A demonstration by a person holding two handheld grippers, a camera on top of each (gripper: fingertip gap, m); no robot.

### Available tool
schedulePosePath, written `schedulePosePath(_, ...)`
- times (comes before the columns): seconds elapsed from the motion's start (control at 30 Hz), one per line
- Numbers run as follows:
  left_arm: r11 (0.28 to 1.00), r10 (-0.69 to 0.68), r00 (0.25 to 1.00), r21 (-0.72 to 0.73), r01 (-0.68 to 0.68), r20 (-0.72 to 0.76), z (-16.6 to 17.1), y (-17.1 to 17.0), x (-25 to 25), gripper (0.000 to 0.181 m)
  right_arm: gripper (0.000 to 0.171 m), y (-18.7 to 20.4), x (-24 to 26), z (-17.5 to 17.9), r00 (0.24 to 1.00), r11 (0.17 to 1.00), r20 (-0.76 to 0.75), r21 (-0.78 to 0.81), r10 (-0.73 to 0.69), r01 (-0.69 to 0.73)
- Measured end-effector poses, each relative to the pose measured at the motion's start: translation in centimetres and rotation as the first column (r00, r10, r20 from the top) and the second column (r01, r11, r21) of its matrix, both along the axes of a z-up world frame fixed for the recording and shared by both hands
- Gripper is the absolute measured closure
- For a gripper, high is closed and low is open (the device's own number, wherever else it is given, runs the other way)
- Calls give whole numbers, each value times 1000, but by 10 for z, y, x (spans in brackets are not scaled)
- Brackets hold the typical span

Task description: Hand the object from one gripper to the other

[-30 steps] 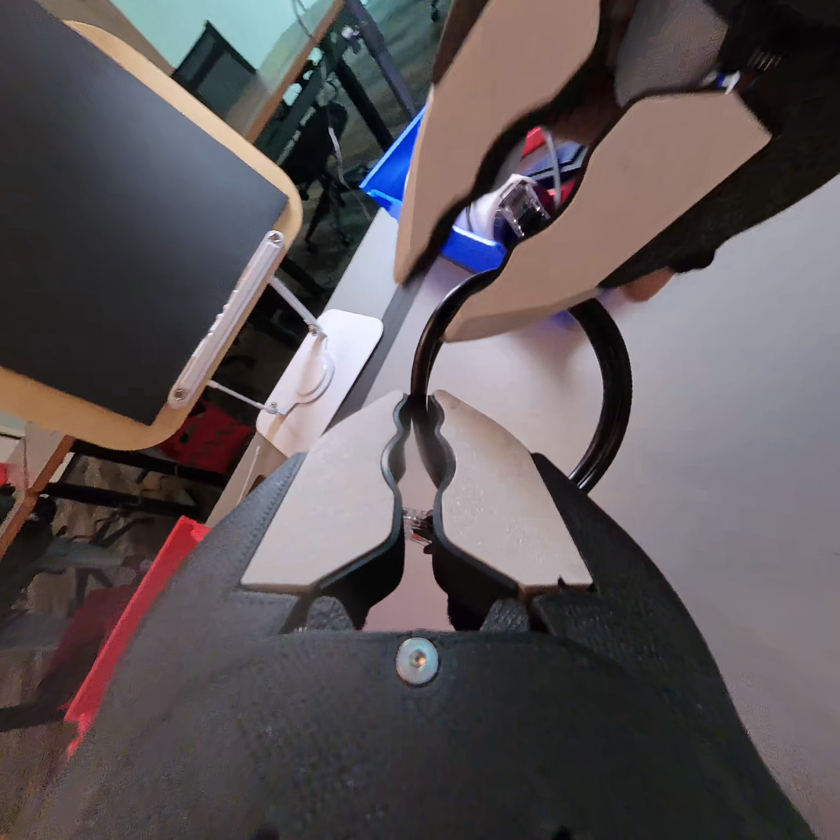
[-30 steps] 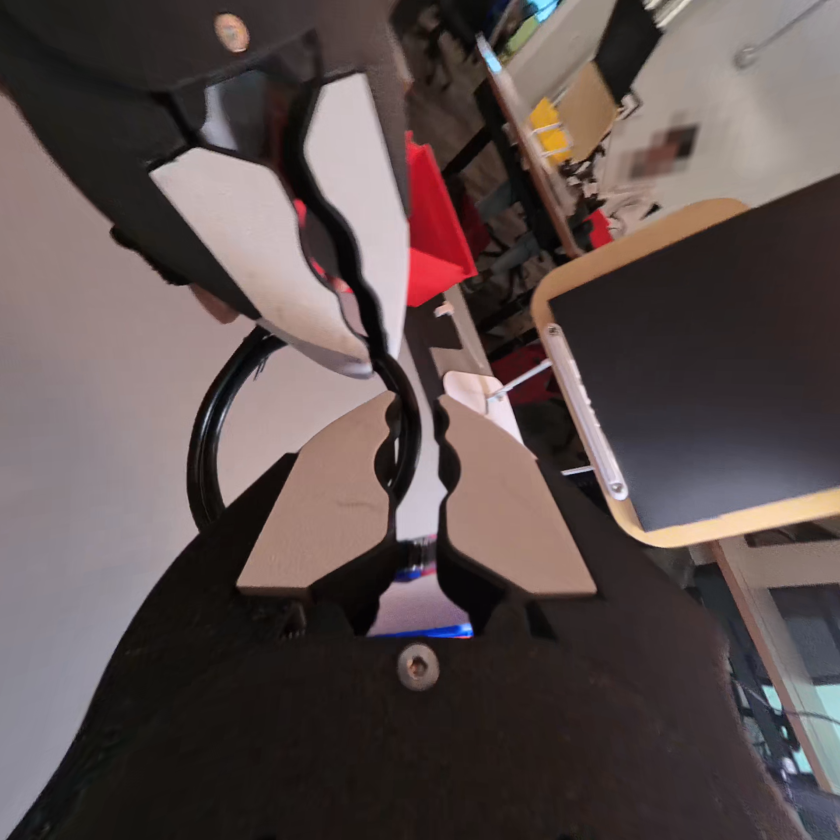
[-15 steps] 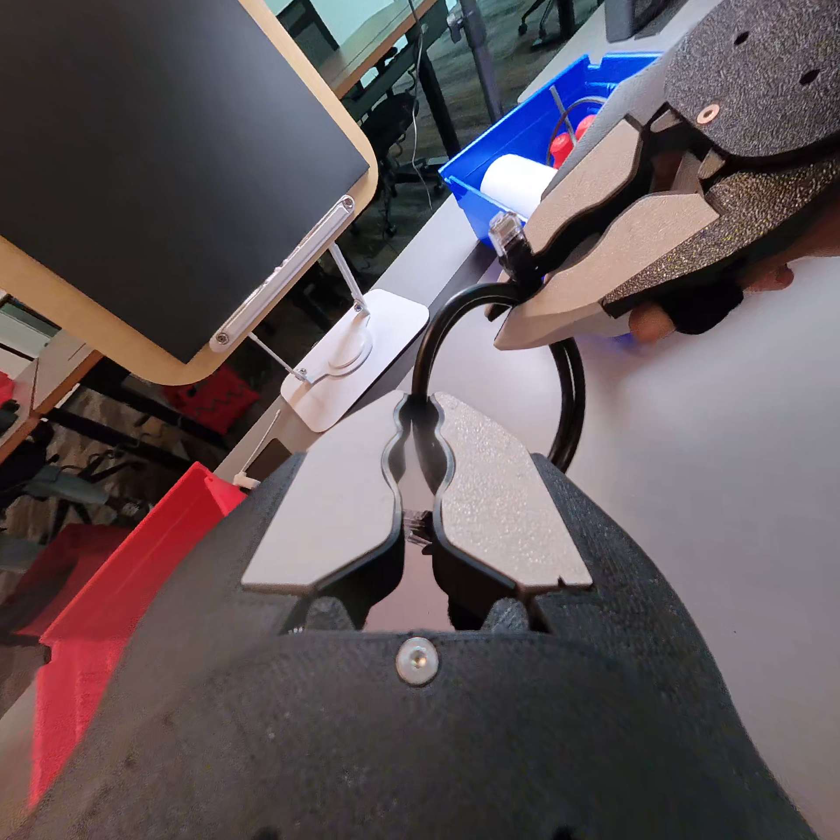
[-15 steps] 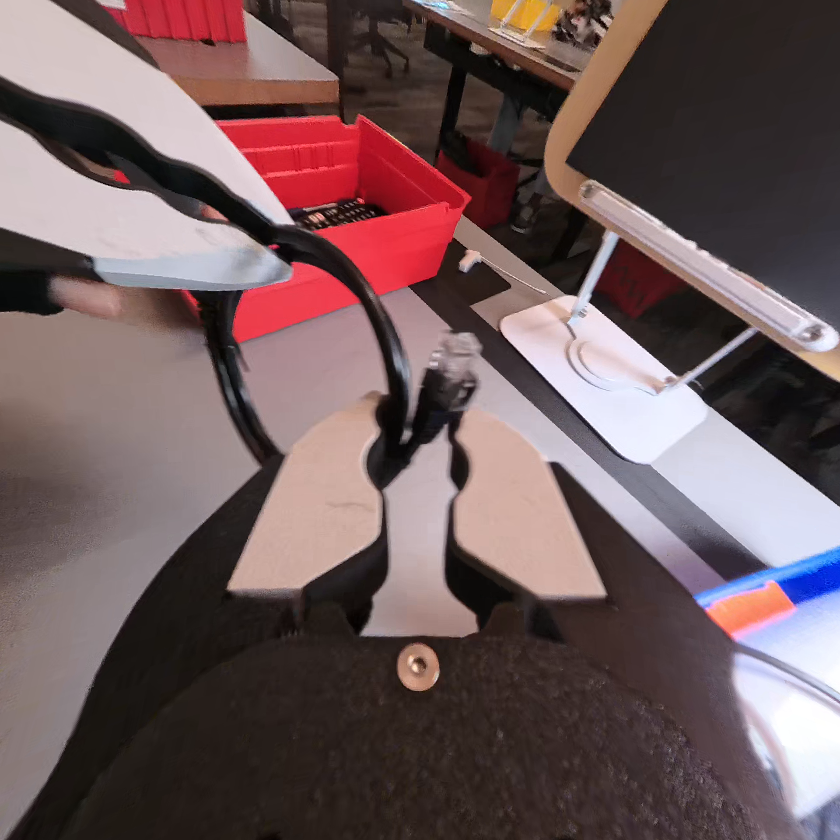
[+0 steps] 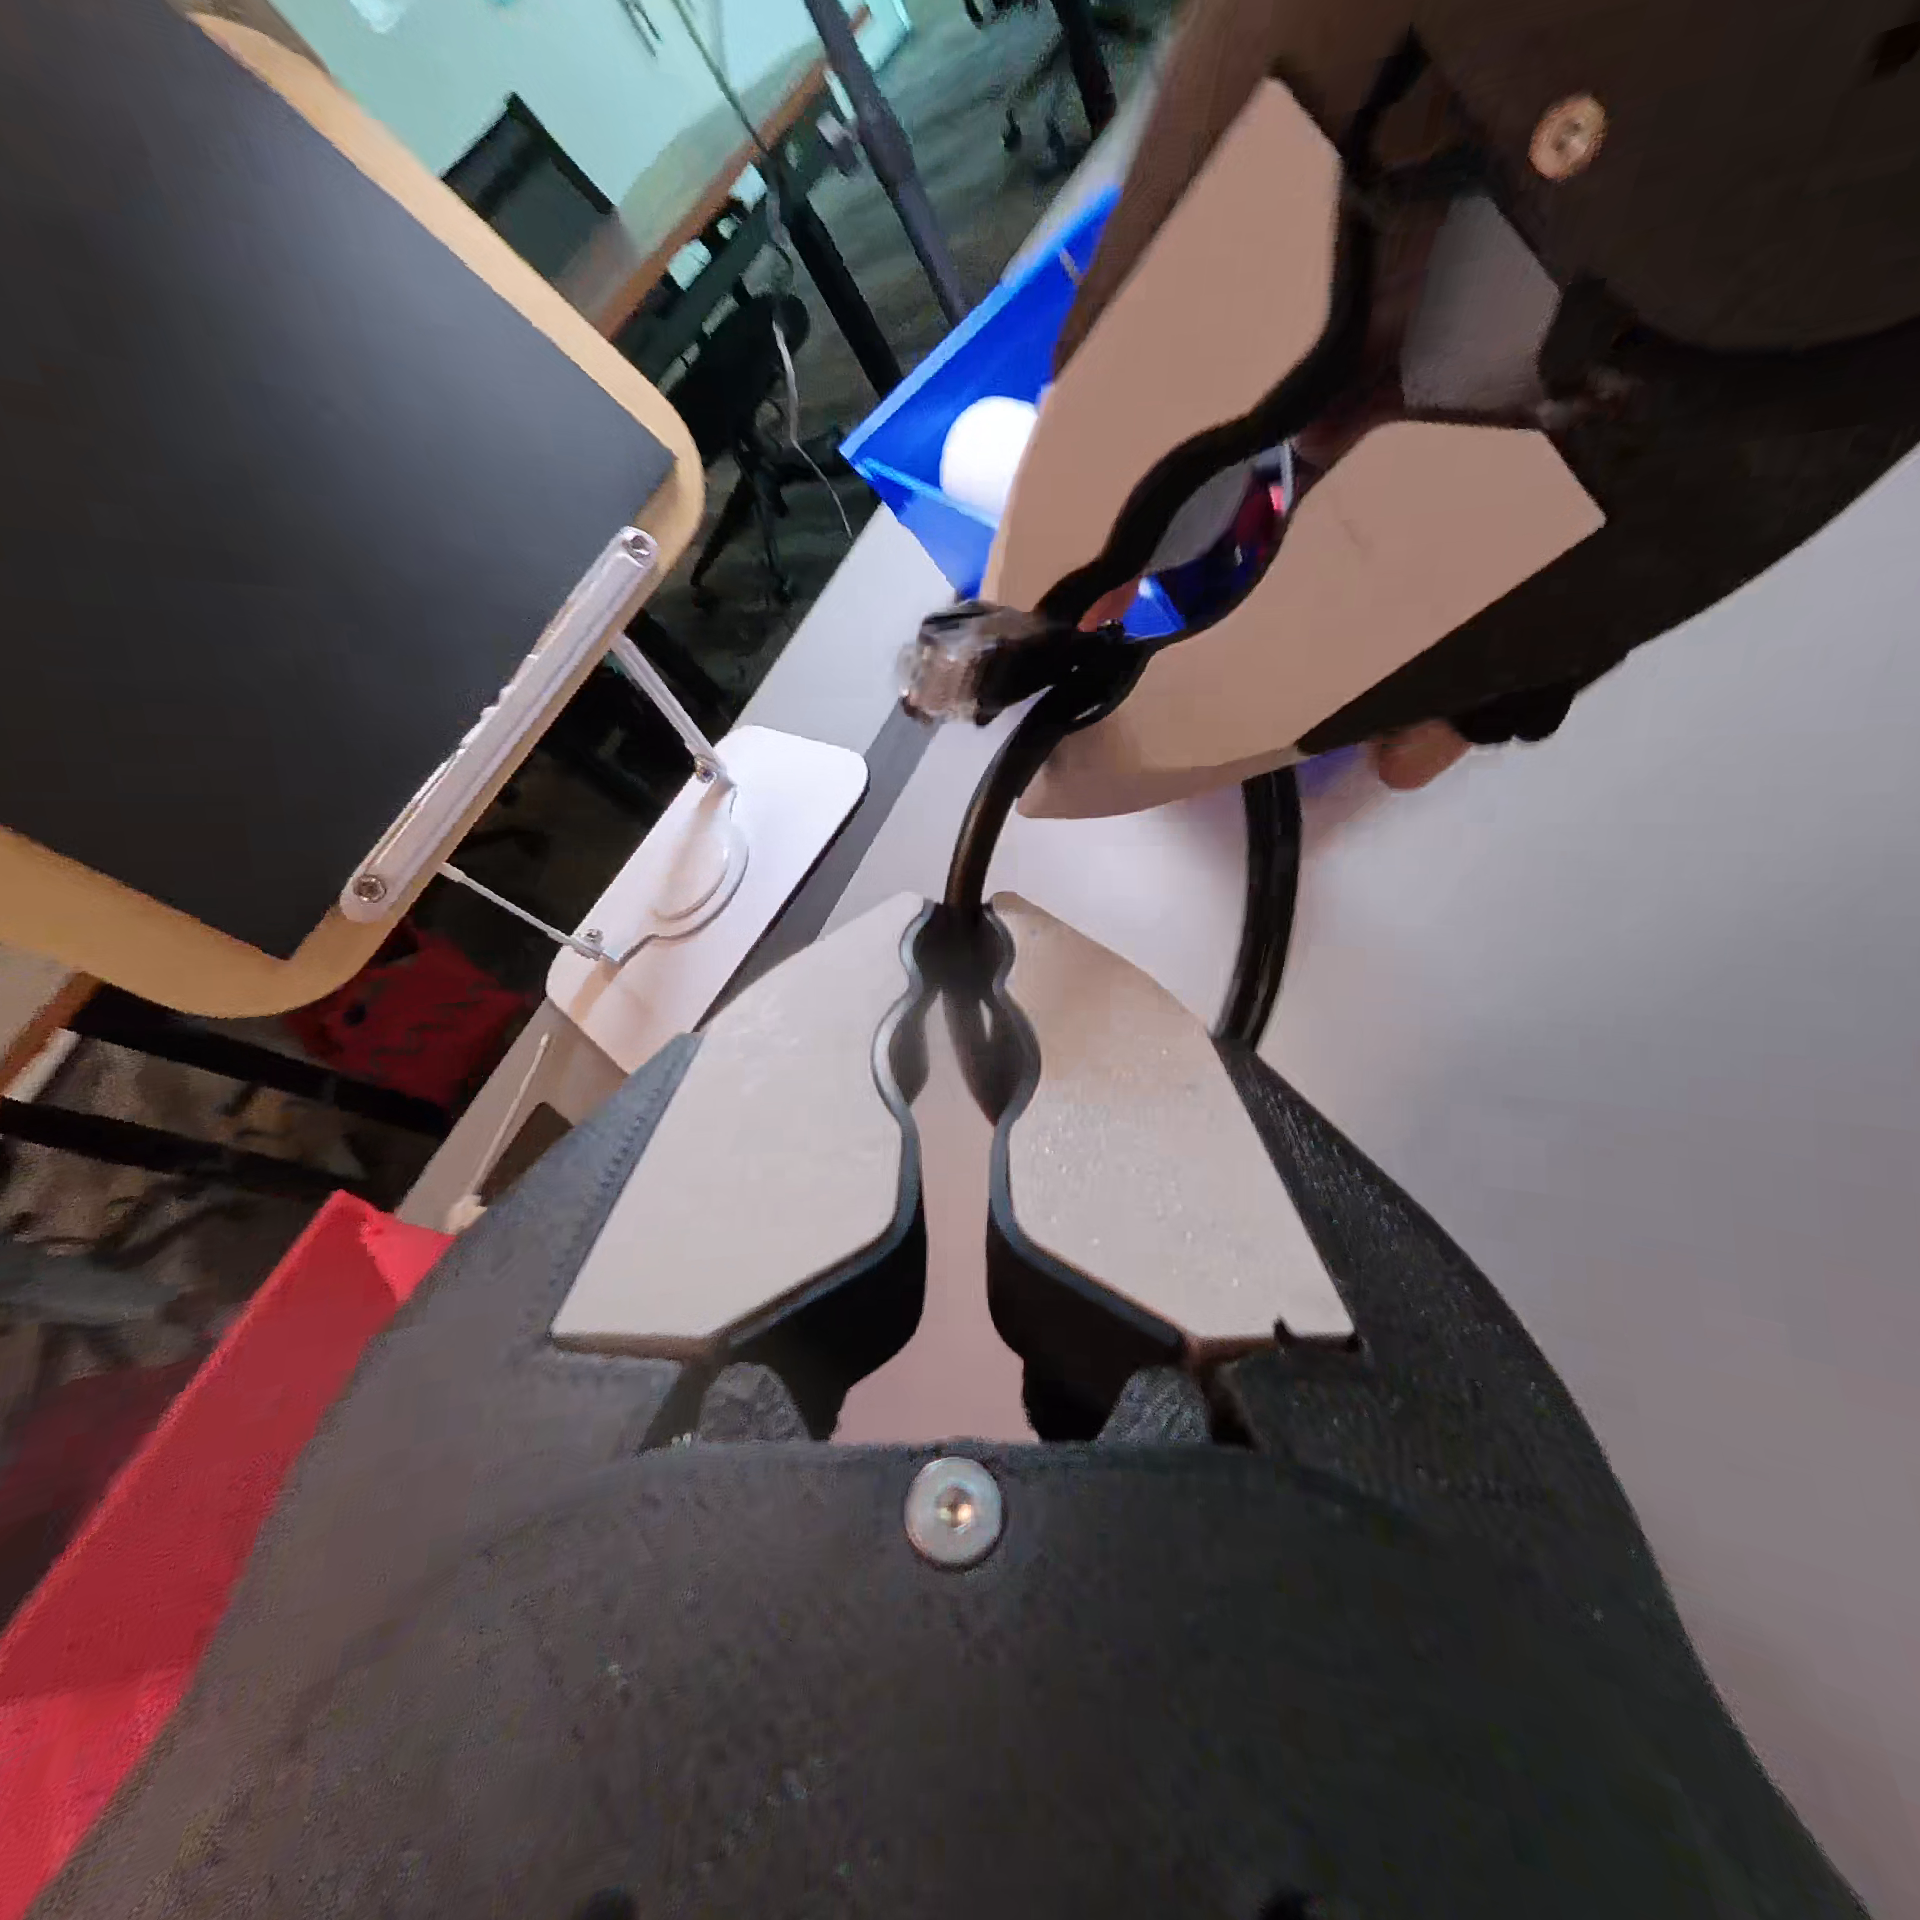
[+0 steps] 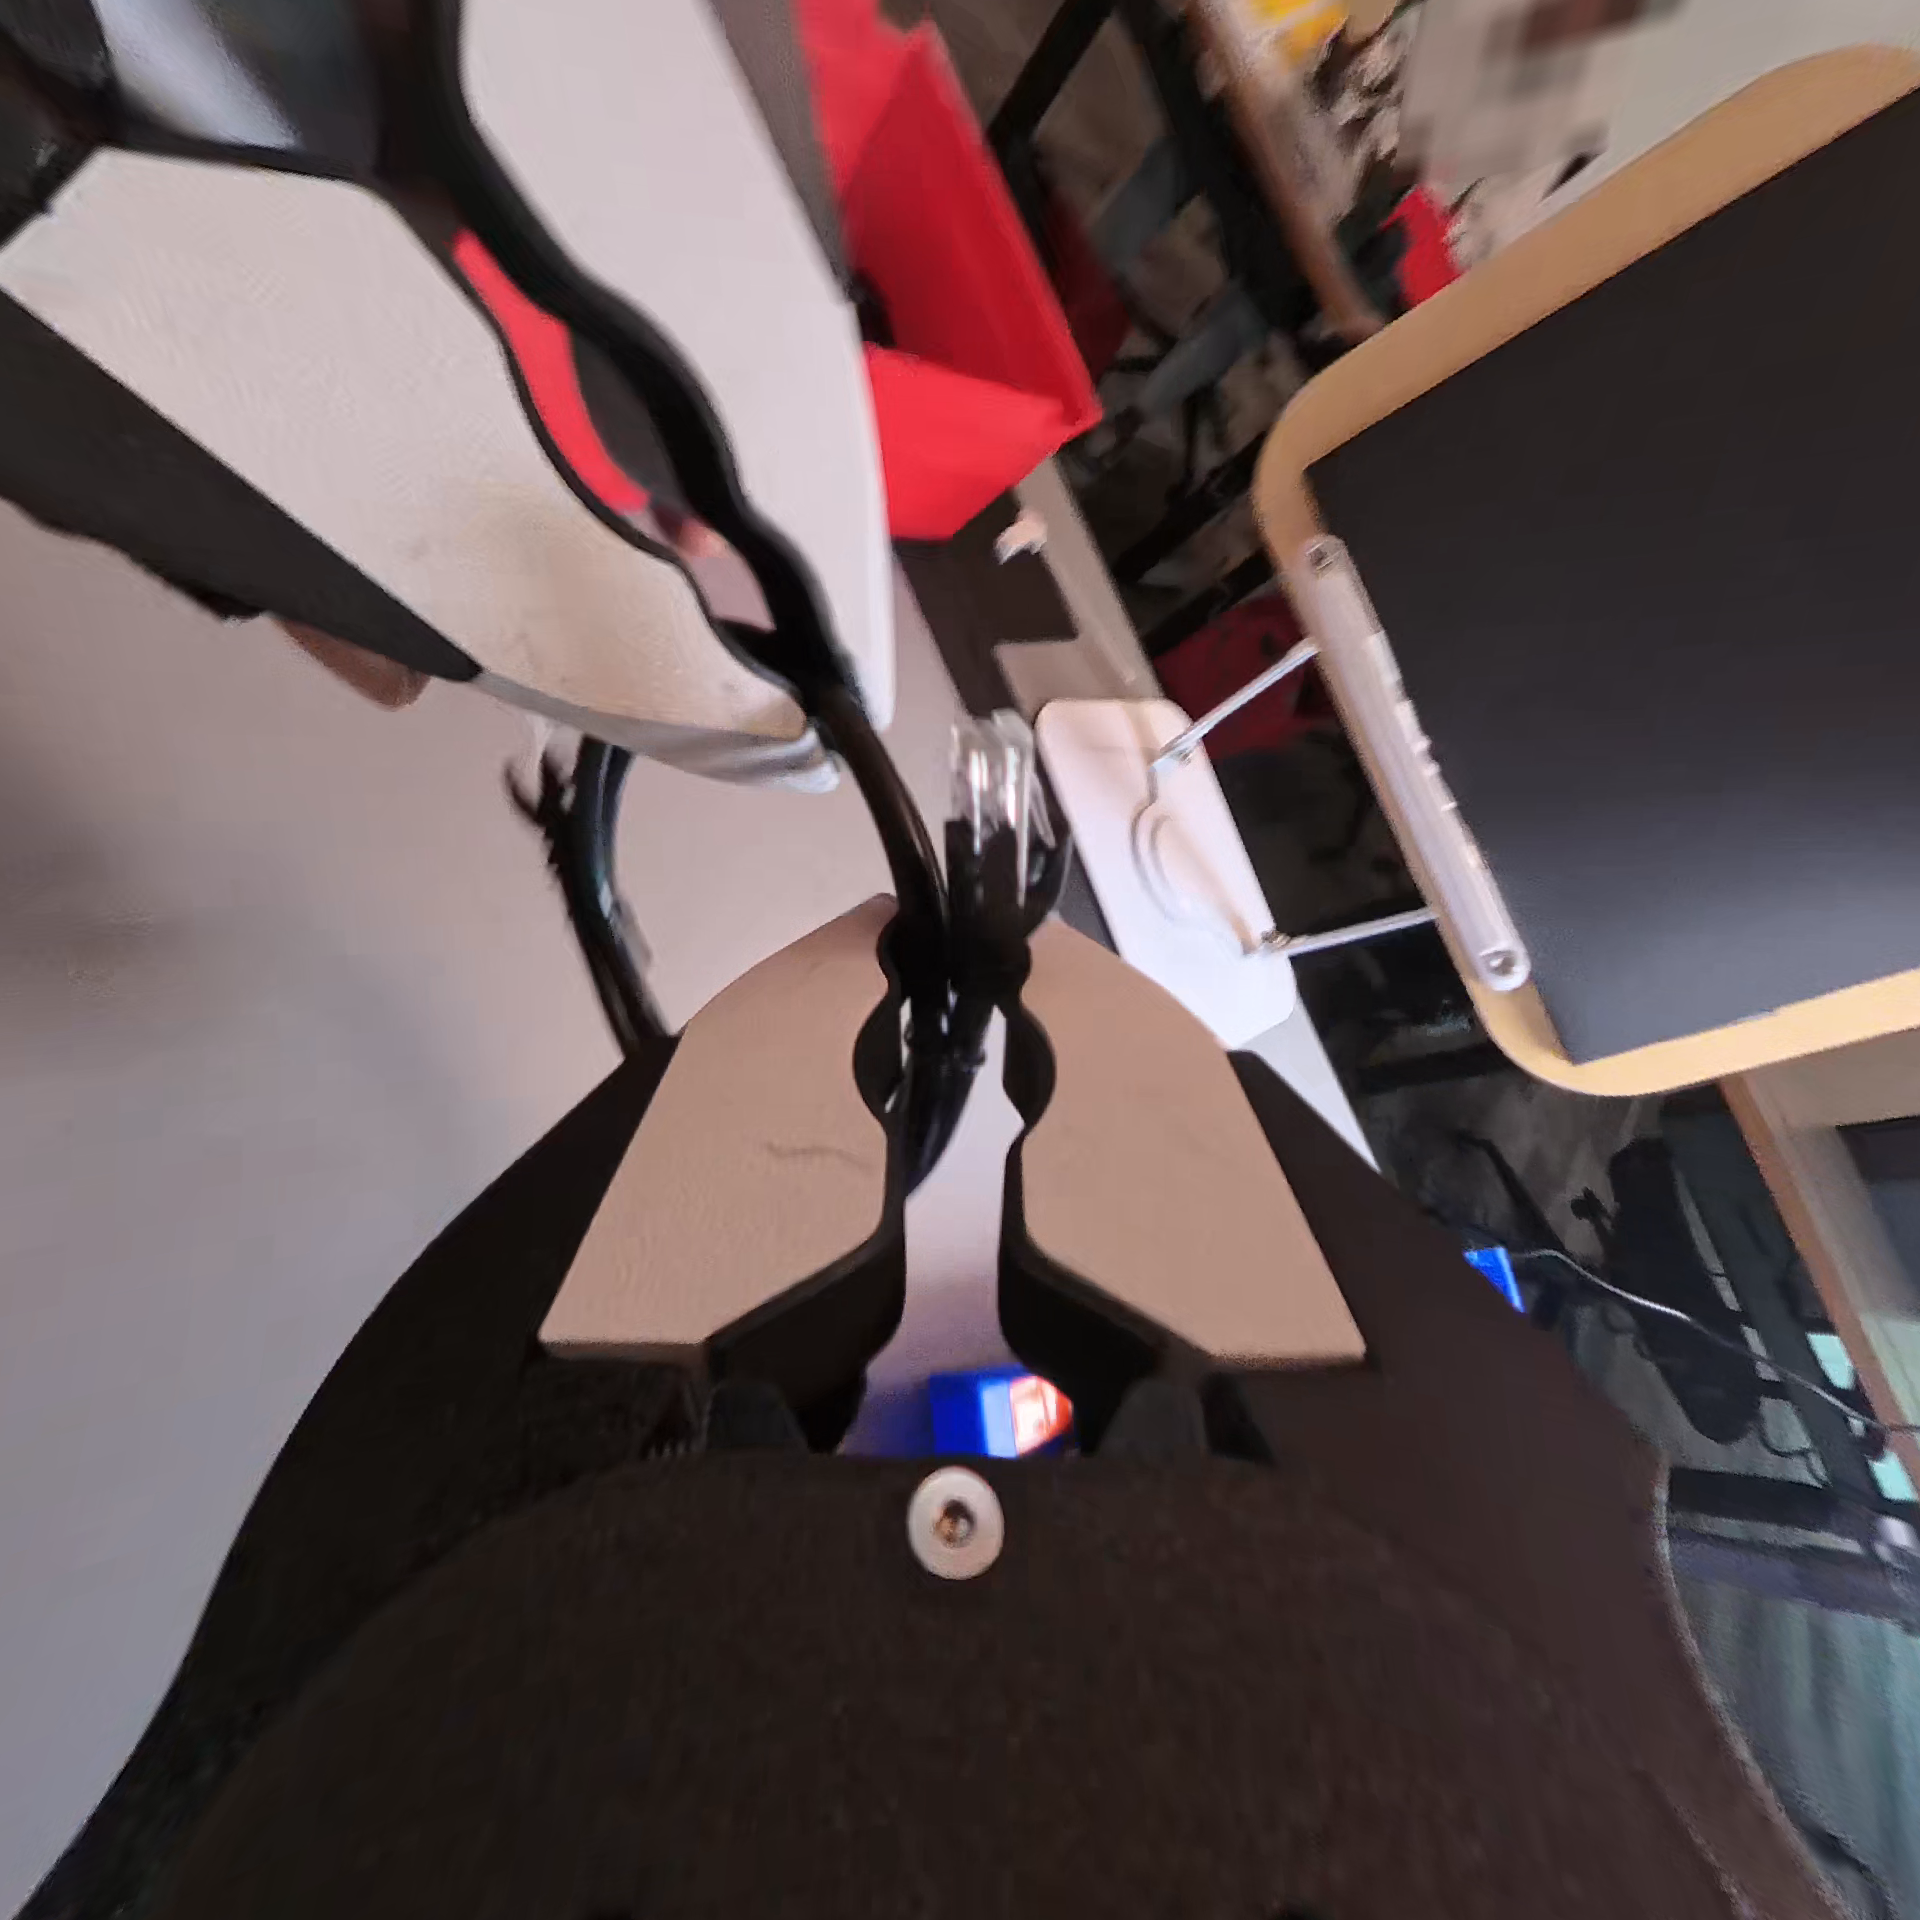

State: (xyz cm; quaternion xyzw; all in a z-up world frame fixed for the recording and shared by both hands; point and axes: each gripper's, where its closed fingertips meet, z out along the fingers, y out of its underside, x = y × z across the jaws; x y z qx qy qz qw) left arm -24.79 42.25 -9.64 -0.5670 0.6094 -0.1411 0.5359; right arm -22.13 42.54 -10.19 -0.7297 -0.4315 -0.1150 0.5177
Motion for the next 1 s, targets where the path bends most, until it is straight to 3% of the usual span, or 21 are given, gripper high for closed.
schedulePosePath(0.13, 992, 73, 973, -116, -49, 217, 25, 15, -9, 175, 138, 9, 12, 16, 960, 999, -277, -3, -36, 36)
schedulePosePath(0.17, 988, 94, 962, -142, -59, 257, 28, 20, -11, 175, 139, 11, 14, 15, 949, 999, -313, -14, -41, 39)
schedulePosePath(0.23, 974, 104, 953, -223, -39, 286, 26, 23, -13, 175, 160, 15, 19, 16, 934, 998, -354, 5, -54, 59)
schedulePosePath(0.3, 964, 92, 961, -264, -20, 261, 21, 22, -13, 166, 160, 15, 21, 14, 938, 998, -339, -8, -69, 70)
schedulePosePath(0.4, 994, 60, 970, -106, -35, 237, 34, 17, -16, 149, 161, 13, 25, 4, 980, 996, -175, -16, -92, 91)
schedulePosePath(0.47, 1000, 28, 989, 9, -29, 145, 31, 8, -12, 140, 161, 11, 23, -7, 996, 996, -30, -17, -85, 85)
schedulePosePath(0.53, 996, 4, 1000, 92, -4, -4, 13, 0, -7, 139, 161, 8, 13, -17, 997, 998, 64, -29, -48, 50)
schedulePosePath(0.6, 985, 36, 990, 173, -12, -136, -6, 5, -8, 155, 160, 3, -1, -21, 996, 999, 93, -35, -2, 6)
schedulePosePath(0.7, 983, 36, 988, 184, -7, -153, -13, 9, -8, 166, 160, 0, -9, -11, 998, 1000, 59, -11, 27, -26)
schedulePosePath(0.8, 993, 32, 999, 113, -30, -23, 3, 13, -9, 166, 154, 4, -2, 11, 992, 999, -123, 36, 20, -16)
schedulePosePath(0.9, 997, 63, 994, 42, -68, 94, 13, 23, -15, 166, 143, 10, 13, 4, 970, 999, -244, -51, -18, 6)
schedulePosePath(1.0, 996, 61, 995, -65, -57, 72, 0, 24, -15, 165, 160, 15, 19, 1, 958, 999, -286, -51, -34, 20)
